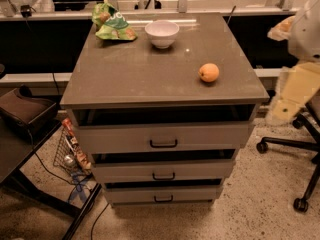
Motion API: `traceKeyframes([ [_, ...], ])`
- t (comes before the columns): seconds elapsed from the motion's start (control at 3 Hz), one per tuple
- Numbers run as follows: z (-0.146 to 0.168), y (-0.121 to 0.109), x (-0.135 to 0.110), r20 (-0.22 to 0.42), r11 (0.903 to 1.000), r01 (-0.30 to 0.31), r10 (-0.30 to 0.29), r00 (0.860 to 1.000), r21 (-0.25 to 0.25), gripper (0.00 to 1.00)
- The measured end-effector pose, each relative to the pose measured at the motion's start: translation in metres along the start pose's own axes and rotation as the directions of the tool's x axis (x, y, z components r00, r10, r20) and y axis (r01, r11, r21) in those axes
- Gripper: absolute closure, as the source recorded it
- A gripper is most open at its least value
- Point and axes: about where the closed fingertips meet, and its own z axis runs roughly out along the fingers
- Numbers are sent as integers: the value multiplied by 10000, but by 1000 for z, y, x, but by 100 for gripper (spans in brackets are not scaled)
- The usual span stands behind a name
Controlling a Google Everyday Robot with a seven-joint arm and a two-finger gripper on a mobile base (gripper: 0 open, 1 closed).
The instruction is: Place orange into white bowl
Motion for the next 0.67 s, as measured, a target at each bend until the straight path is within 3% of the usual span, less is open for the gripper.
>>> traceKeyframes([
  [0.33,38,-28,-14,1176,9986,489,-512,9917,219,0],
  [0.67,73,-54,-29,2191,9961,826,-875,9718,315,0],
])
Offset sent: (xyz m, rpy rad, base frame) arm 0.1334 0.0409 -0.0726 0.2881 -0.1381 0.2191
